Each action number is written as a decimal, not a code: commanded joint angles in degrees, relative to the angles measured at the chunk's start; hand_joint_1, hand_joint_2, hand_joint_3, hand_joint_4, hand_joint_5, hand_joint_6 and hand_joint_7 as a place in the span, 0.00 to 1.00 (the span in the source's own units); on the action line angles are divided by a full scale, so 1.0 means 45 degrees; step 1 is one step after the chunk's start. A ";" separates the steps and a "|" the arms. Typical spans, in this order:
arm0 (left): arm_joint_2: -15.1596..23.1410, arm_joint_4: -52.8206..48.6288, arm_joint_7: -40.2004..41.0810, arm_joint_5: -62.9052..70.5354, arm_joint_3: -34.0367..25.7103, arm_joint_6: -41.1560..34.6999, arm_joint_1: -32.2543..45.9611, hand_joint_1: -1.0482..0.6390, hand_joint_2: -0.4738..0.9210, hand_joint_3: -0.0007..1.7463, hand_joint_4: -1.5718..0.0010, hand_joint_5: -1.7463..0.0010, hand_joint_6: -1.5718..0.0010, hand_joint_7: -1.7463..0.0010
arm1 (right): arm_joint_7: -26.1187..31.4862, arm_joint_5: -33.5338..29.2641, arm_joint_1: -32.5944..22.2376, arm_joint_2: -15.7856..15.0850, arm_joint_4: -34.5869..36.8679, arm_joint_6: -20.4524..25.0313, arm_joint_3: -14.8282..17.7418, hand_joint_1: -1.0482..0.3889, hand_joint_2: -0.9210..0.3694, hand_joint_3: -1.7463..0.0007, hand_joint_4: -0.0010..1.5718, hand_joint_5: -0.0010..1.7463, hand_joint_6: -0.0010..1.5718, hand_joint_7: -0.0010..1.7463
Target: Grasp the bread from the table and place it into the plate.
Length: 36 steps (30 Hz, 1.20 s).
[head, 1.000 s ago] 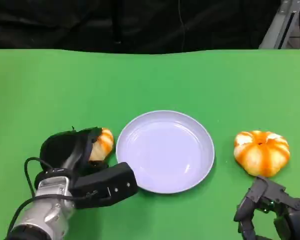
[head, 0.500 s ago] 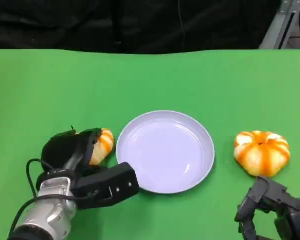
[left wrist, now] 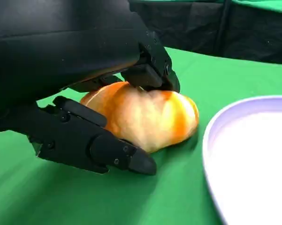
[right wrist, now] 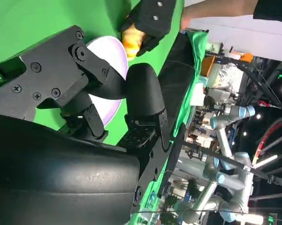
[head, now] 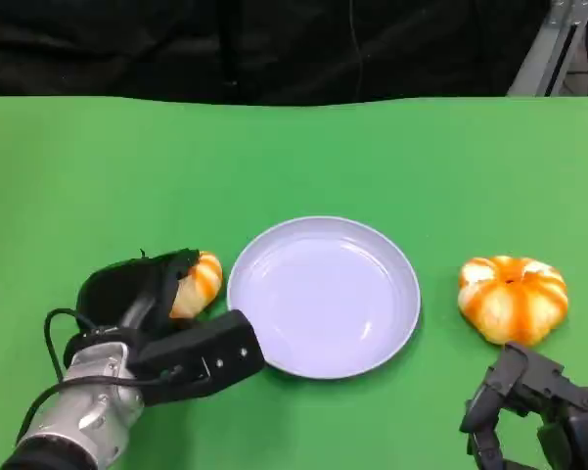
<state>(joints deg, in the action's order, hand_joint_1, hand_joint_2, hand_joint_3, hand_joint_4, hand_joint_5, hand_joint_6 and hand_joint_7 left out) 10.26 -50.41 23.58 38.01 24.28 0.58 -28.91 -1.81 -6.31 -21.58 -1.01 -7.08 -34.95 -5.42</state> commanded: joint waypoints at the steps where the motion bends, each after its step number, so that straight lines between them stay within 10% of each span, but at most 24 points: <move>1: 0.0243 -0.0224 -0.0354 -0.0242 -0.0083 -0.0028 0.0205 0.59 0.92 0.00 0.47 0.95 0.54 0.99 | 0.0069 -0.0062 -0.0030 -0.0083 -0.0155 0.0189 0.0056 0.65 0.29 0.33 0.52 1.00 0.47 0.89; 17: 0.0227 -0.0549 0.1275 -0.0118 -0.0026 0.0495 -0.0009 0.61 0.97 0.00 0.26 0.87 0.29 0.95 | 0.0061 -0.0016 0.0126 -0.0112 0.0131 -0.0073 0.0105 0.65 0.29 0.33 0.52 1.00 0.47 0.89; 19: 0.0217 -0.0567 0.1591 0.0048 0.0023 0.0265 -0.0116 0.57 0.93 0.01 0.37 0.25 0.14 0.95 | 0.0043 -0.0015 0.0139 -0.0132 0.0146 -0.0039 0.0111 0.65 0.28 0.34 0.52 1.00 0.47 0.89; 20: 0.0218 -0.0534 0.1736 0.0027 -0.0015 0.0327 -0.0122 0.57 0.93 0.01 0.41 0.13 0.12 0.94 | 0.0048 -0.0023 0.0145 -0.0127 0.0148 -0.0031 0.0108 0.65 0.28 0.34 0.52 1.00 0.47 0.89; 28: 0.0281 0.0410 0.1763 -0.0136 -0.0196 0.0187 0.0006 0.52 0.96 0.01 0.45 0.00 0.16 0.97 | 0.0061 -0.0098 0.0144 -0.0147 0.0117 0.0025 0.0135 0.65 0.29 0.34 0.52 1.00 0.47 0.90; 29: 0.0389 0.0774 0.1793 -0.0092 -0.0213 0.0289 -0.0012 0.54 0.97 0.03 0.46 0.00 0.17 0.92 | 0.0044 -0.0046 0.0177 -0.0148 0.0192 -0.0057 0.0136 0.65 0.29 0.34 0.52 1.00 0.47 0.90; 30: 0.0471 0.1062 0.1810 -0.0057 -0.0227 0.0358 -0.0018 0.57 0.97 0.08 0.46 0.00 0.35 0.51 | 0.0032 -0.0007 0.0203 -0.0149 0.0250 -0.0120 0.0137 0.66 0.29 0.34 0.52 1.00 0.47 0.90; 32: 0.0583 0.1702 0.1784 0.0022 -0.0276 0.0258 -0.0041 0.60 0.89 0.26 0.47 0.00 0.56 0.11 | 0.0003 0.0057 0.0261 -0.0154 0.0336 -0.0158 0.0138 0.66 0.29 0.34 0.52 1.00 0.47 0.90; 36: 0.0622 0.2234 0.1595 0.0099 -0.0335 -0.0009 0.0070 0.61 0.75 0.49 0.47 0.00 0.61 0.01 | 0.0002 0.0054 0.0291 -0.0158 0.0380 -0.0176 0.0146 0.66 0.29 0.34 0.52 1.00 0.47 0.90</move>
<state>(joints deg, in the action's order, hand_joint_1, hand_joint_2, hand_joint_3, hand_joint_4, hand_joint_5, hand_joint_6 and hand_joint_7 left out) 11.84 -41.56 31.49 38.18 23.35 1.28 -29.02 -1.86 -6.55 -20.33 -1.08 -5.72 -35.03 -5.14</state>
